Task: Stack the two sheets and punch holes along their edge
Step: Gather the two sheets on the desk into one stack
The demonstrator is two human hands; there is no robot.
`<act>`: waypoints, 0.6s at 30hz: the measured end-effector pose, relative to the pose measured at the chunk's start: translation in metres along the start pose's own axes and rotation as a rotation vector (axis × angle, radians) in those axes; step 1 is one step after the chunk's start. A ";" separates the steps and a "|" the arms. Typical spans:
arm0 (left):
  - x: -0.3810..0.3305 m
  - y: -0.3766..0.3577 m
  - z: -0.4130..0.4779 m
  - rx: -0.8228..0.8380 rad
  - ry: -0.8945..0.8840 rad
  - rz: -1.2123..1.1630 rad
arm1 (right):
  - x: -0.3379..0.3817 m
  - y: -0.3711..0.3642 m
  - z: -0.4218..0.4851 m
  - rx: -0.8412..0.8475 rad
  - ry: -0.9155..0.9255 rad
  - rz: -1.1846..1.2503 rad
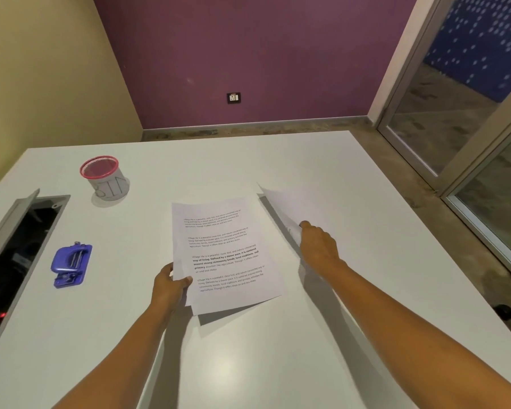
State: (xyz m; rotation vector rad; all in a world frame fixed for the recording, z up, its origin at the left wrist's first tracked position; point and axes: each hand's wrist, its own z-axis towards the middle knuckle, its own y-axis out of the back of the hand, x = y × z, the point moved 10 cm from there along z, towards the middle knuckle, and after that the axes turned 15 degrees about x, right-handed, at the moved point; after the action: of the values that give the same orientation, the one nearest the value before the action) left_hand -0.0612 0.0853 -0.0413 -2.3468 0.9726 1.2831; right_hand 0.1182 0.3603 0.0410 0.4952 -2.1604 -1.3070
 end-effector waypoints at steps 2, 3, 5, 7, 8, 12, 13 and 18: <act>0.003 0.003 -0.004 0.001 0.008 0.000 | 0.024 0.008 -0.006 0.044 0.024 0.072; 0.004 0.004 -0.006 0.001 0.012 0.000 | 0.036 0.013 -0.008 0.070 0.035 0.127; 0.006 0.006 -0.008 0.005 0.018 -0.001 | 0.058 0.027 -0.012 0.101 0.073 0.290; 0.005 0.007 -0.010 0.009 0.016 -0.009 | 0.073 0.043 -0.016 0.102 0.128 0.520; 0.004 0.008 -0.011 0.011 0.015 -0.012 | 0.077 0.048 -0.018 0.105 0.150 0.656; 0.005 0.011 -0.011 0.030 0.018 -0.042 | 0.073 0.047 -0.018 0.146 0.160 1.024; 0.005 0.012 -0.011 0.032 0.021 -0.048 | 0.067 0.041 -0.015 0.148 0.138 1.055; 0.010 0.016 -0.008 0.040 0.039 -0.055 | 0.020 -0.025 0.001 0.170 -0.093 0.996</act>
State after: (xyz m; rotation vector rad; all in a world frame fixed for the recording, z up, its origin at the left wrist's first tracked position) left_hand -0.0631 0.0650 -0.0435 -2.3596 0.9297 1.1915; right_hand 0.1025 0.3381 0.0235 -0.5539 -2.1106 -0.5866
